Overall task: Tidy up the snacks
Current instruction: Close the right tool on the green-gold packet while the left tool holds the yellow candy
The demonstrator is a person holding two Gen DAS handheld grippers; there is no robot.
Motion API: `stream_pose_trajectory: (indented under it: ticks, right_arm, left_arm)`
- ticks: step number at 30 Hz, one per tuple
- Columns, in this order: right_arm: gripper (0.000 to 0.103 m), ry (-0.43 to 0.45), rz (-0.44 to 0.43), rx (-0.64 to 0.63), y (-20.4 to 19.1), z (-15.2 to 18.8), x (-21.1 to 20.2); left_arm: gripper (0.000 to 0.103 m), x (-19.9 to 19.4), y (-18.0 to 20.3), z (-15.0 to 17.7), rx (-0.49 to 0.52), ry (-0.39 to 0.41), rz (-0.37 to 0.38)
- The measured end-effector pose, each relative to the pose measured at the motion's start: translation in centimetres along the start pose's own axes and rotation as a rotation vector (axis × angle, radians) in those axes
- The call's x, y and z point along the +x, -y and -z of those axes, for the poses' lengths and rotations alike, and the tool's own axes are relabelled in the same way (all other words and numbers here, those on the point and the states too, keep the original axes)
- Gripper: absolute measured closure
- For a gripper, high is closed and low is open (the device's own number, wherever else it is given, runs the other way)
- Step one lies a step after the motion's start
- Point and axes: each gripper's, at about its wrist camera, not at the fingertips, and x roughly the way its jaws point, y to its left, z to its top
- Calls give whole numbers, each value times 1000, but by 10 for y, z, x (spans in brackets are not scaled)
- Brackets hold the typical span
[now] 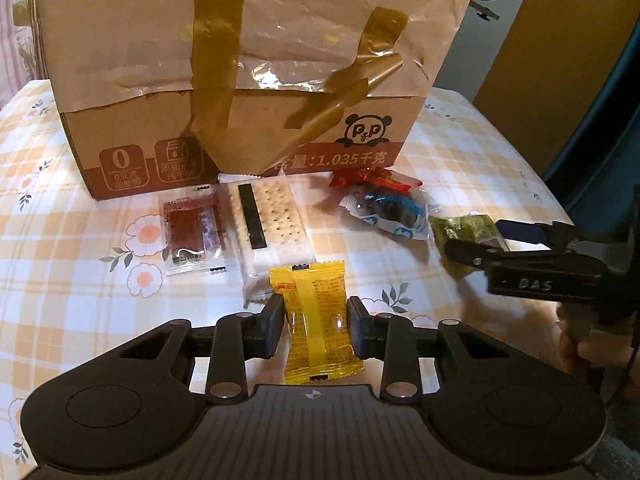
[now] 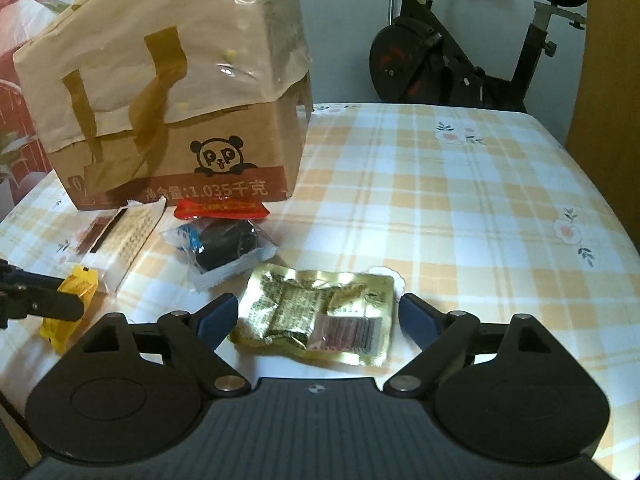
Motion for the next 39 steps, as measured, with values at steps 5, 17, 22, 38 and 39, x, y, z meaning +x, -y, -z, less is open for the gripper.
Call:
stream_pose_trajectory:
  ticks: [5,17,22,38,39]
  right_arm:
    - [10,-10,26,-58,-13,-2,10]
    - [13,33,47,-133,-25,6,13]
    - [16,43,32,-134,-25,7,11]
    - [23,99,-11,-181,-30,10,4]
    - [24,107,-12,-184,-30,10,3]
  left_arm:
    - [68,-10,-4,-1,-16,47,8]
    - [68,-14,-17,-6,-78,93,12]
    - [68,-14,-19,-6,-87,92,16]
    - [68,-8,-22,-6,-117,80,13]
    - [68,-8,-22,-6,-117,80,13]
